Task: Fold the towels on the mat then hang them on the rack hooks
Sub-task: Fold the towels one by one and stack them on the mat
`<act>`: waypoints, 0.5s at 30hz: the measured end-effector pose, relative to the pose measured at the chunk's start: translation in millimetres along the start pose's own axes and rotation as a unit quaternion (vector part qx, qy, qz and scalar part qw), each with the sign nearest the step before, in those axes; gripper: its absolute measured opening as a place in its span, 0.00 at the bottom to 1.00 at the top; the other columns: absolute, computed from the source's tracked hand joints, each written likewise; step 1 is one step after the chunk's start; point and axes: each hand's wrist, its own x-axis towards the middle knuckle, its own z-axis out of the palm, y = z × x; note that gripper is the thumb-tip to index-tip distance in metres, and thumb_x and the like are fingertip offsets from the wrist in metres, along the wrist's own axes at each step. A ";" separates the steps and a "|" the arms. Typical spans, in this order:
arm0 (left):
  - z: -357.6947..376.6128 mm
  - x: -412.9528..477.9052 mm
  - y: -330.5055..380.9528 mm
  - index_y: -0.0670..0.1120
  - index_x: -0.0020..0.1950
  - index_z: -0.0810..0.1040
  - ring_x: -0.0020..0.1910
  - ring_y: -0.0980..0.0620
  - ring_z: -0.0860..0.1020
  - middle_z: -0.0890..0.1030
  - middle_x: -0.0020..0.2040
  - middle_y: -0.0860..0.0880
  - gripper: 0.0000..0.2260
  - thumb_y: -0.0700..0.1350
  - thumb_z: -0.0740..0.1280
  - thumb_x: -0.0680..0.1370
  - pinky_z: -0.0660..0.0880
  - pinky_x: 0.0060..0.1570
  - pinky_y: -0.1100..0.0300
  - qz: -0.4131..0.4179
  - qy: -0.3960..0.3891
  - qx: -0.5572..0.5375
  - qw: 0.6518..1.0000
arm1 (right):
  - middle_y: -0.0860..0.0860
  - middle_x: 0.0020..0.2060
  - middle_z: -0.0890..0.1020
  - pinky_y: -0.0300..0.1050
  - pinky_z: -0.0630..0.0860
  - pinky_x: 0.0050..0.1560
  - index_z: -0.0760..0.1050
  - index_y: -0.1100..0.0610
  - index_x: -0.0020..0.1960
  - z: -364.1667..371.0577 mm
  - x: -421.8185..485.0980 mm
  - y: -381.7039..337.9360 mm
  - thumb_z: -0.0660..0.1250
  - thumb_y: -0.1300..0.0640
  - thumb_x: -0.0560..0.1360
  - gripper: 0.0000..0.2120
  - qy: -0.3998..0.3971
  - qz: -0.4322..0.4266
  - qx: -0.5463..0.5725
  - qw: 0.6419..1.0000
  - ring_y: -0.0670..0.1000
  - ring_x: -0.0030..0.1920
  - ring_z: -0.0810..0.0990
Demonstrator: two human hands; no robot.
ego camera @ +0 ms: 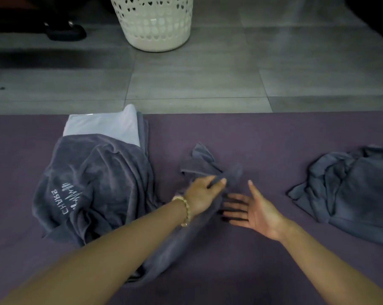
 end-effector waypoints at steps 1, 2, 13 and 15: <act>17.2 -9.4 11.0 0.41 0.55 0.79 0.47 0.56 0.77 0.82 0.49 0.48 0.13 0.48 0.60 0.81 0.73 0.53 0.58 0.018 -0.098 0.004 0.995 | 0.57 0.45 0.85 0.49 0.81 0.41 0.75 0.58 0.57 -12.7 -7.2 -1.5 0.48 0.36 0.78 0.30 -0.002 0.019 0.043 0.999 0.56 0.43 0.85; 32.8 -19.0 20.7 0.41 0.59 0.77 0.46 0.59 0.76 0.81 0.48 0.51 0.14 0.49 0.59 0.82 0.73 0.52 0.60 0.006 -0.217 0.006 0.976 | 0.58 0.42 0.85 0.49 0.81 0.39 0.76 0.60 0.56 -26.6 -12.8 -0.5 0.50 0.37 0.78 0.30 0.003 0.031 0.090 0.995 0.56 0.40 0.85; 19.3 63.8 -24.4 0.43 0.63 0.72 0.63 0.46 0.72 0.72 0.64 0.43 0.19 0.55 0.57 0.81 0.68 0.63 0.56 -0.098 0.055 0.142 0.983 | 0.48 0.47 0.84 0.42 0.78 0.51 0.80 0.54 0.50 -83.8 -28.6 47.3 0.72 0.42 0.70 0.18 0.159 -0.021 -0.106 0.981 0.47 0.48 0.81; 22.0 77.6 -30.7 0.44 0.70 0.68 0.69 0.45 0.67 0.69 0.70 0.44 0.23 0.57 0.55 0.81 0.62 0.70 0.54 -0.133 0.038 0.154 0.978 | 0.48 0.42 0.84 0.34 0.76 0.43 0.81 0.57 0.44 -84.7 -27.2 52.0 0.70 0.46 0.73 0.13 0.187 -0.071 -0.133 0.971 0.44 0.43 0.81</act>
